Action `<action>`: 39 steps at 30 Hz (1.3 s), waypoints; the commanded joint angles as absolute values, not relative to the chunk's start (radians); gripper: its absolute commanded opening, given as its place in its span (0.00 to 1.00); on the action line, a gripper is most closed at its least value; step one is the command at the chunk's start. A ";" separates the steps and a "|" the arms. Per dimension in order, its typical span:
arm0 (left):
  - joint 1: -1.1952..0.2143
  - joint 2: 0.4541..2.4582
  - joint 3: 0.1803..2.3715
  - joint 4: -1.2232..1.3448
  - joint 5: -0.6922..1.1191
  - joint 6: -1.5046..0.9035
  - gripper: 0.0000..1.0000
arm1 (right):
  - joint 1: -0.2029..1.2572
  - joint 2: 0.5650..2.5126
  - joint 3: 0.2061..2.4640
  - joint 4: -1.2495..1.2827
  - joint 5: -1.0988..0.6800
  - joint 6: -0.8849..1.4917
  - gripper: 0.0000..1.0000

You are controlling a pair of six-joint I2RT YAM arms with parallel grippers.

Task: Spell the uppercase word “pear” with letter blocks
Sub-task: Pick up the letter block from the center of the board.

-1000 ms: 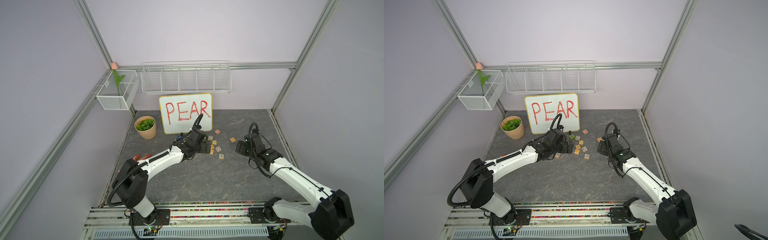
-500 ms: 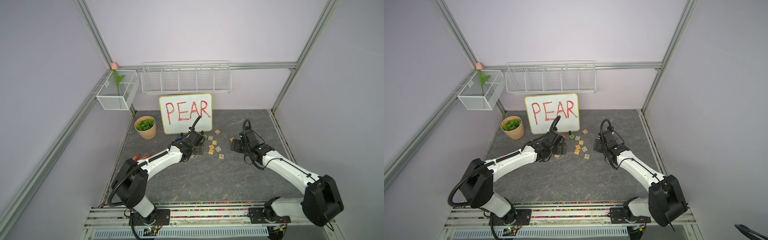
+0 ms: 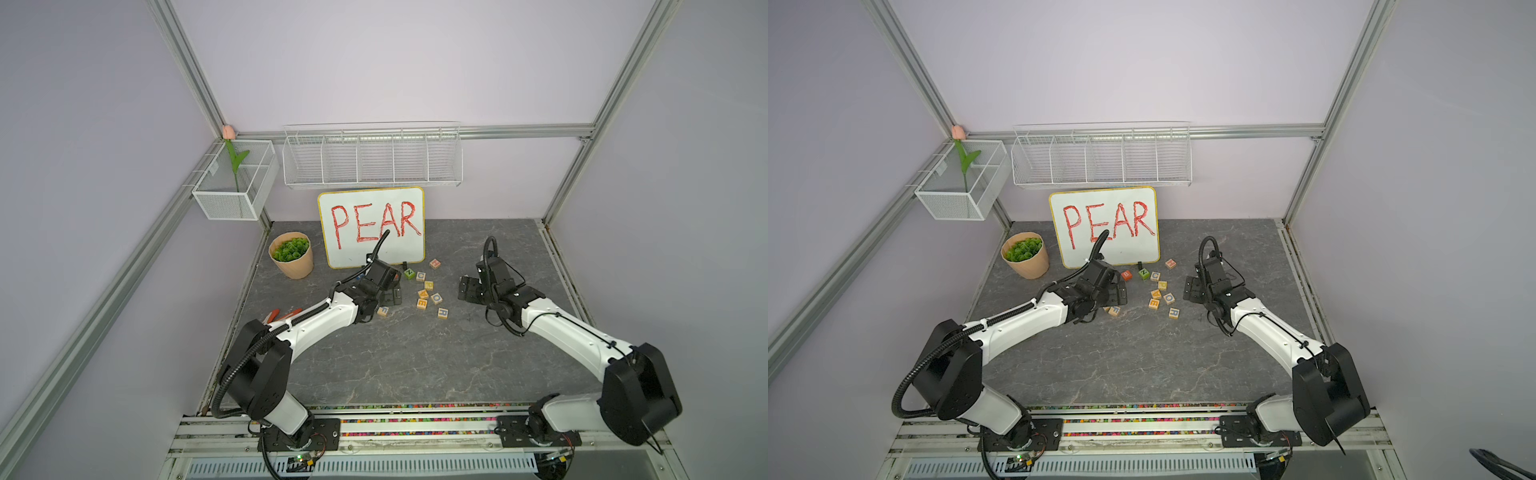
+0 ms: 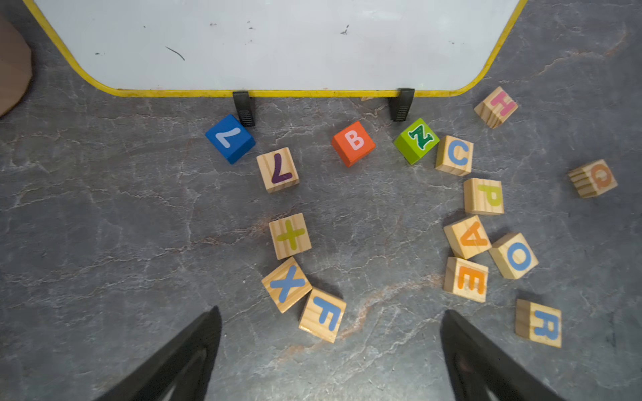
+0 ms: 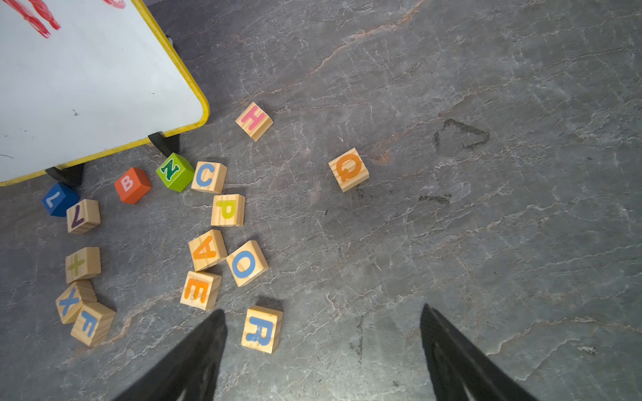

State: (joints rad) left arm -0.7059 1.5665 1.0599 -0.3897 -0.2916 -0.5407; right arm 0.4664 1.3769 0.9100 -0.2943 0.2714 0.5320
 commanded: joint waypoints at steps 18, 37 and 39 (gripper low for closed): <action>-0.735 1.799 1.298 -0.341 -0.172 -0.430 0.98 | 0.462 1.364 0.922 -0.312 0.316 0.508 0.89; -0.840 2.200 1.771 -0.566 -0.224 -0.507 0.85 | 0.462 1.282 0.861 -0.364 0.387 0.511 0.89; -0.849 2.227 1.803 -0.583 -0.249 -0.501 0.83 | 0.461 1.273 0.851 -0.367 0.389 0.511 0.89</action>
